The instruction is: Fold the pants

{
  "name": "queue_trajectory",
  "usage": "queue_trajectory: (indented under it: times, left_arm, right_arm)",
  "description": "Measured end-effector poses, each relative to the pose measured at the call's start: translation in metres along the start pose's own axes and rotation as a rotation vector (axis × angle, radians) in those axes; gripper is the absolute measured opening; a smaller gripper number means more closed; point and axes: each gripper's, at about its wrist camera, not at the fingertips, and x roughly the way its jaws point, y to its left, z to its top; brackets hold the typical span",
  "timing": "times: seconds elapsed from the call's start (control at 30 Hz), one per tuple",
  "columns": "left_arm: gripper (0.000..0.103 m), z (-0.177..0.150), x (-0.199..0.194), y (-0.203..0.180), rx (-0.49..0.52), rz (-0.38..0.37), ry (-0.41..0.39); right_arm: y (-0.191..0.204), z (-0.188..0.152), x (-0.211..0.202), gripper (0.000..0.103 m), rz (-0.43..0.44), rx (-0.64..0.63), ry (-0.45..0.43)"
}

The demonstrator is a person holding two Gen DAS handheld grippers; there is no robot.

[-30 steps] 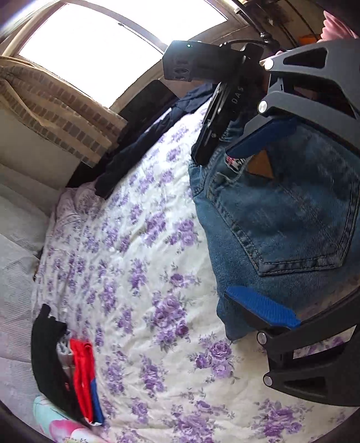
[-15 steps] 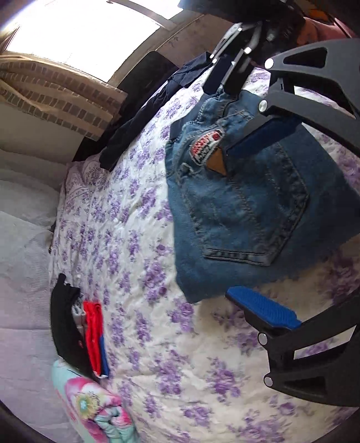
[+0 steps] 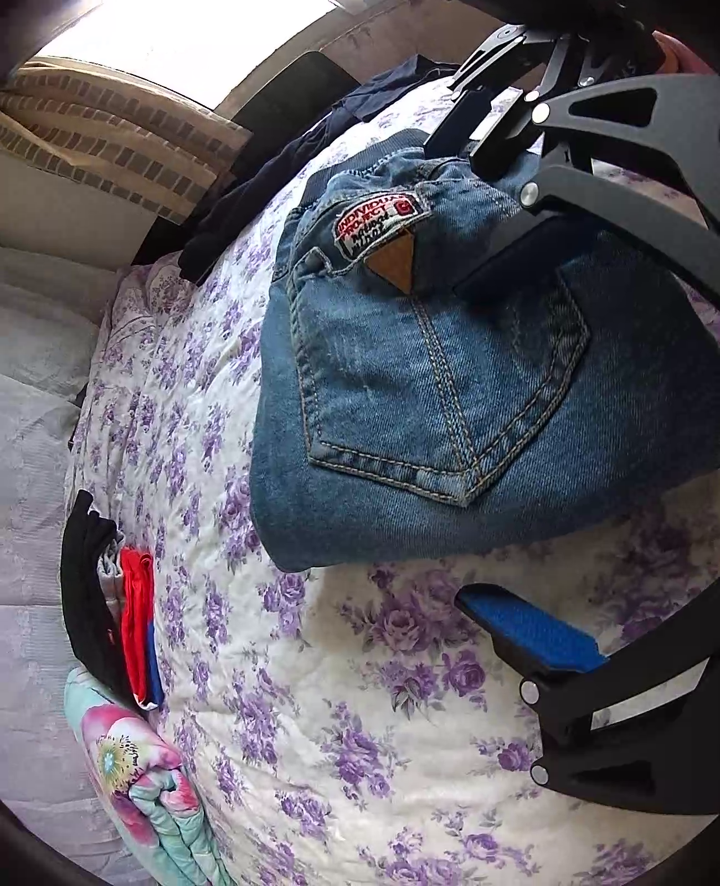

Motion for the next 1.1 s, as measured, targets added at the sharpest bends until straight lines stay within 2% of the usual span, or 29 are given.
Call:
queue_trajectory:
  times: [0.03, 0.17, 0.27, 0.37, 0.43, 0.5, 0.53, 0.6, 0.67, 0.73, 0.77, 0.8, 0.93, 1.1]
  left_arm:
    - [0.098, 0.001, -0.004, 0.0, 0.005, -0.001, 0.001]
    - [0.098, 0.001, -0.03, 0.011, 0.0, -0.009, -0.018]
    - [0.098, -0.002, -0.038, 0.029, -0.057, -0.069, 0.009]
    - [0.098, -0.01, -0.027, 0.04, -0.124, -0.192, 0.095]
    - [0.098, -0.018, -0.014, 0.044, -0.172, -0.27, 0.154]
    - [0.098, -0.022, -0.004, 0.049, -0.222, -0.331, 0.177]
    - [0.098, -0.022, -0.002, 0.05, -0.227, -0.35, 0.18]
    - [0.098, -0.019, 0.002, 0.048, -0.219, -0.393, 0.202]
    - [0.098, -0.016, 0.009, 0.045, -0.205, -0.435, 0.226]
    - [0.098, -0.012, 0.016, 0.045, -0.203, -0.463, 0.231]
    - [0.098, -0.01, 0.019, 0.044, -0.209, -0.476, 0.233]
    - [0.098, -0.007, 0.021, 0.045, -0.218, -0.482, 0.233]
    - [0.098, -0.001, 0.019, 0.038, -0.239, -0.506, 0.198]
    - [0.096, 0.014, -0.001, 0.037, -0.256, -0.547, 0.154]
  right_arm:
    - [0.001, 0.002, -0.004, 0.046, -0.001, -0.009, -0.005]
    - [0.005, 0.014, -0.033, 0.077, 0.038, -0.031, -0.068]
    - [-0.012, 0.027, -0.048, 0.078, 0.068, 0.006, -0.098]
    - [-0.054, 0.038, -0.041, 0.079, 0.107, 0.151, -0.078]
    - [-0.087, 0.039, -0.021, 0.079, 0.132, 0.269, -0.014]
    - [-0.114, 0.034, 0.007, 0.079, 0.202, 0.366, 0.09]
    - [-0.125, 0.028, 0.023, 0.079, 0.253, 0.428, 0.146]
    - [-0.14, 0.013, 0.054, 0.079, 0.409, 0.553, 0.234]
    - [-0.149, 0.001, 0.076, 0.078, 0.534, 0.647, 0.263]
    - [-0.143, 0.005, 0.08, 0.079, 0.55, 0.613, 0.265]
    - [-0.138, 0.007, 0.081, 0.076, 0.542, 0.6, 0.273]
    - [-0.135, 0.007, 0.082, 0.067, 0.545, 0.594, 0.276]
    - [-0.124, 0.013, 0.075, 0.057, 0.539, 0.578, 0.259]
    - [-0.1, 0.053, 0.056, 0.05, 0.53, 0.471, 0.18]
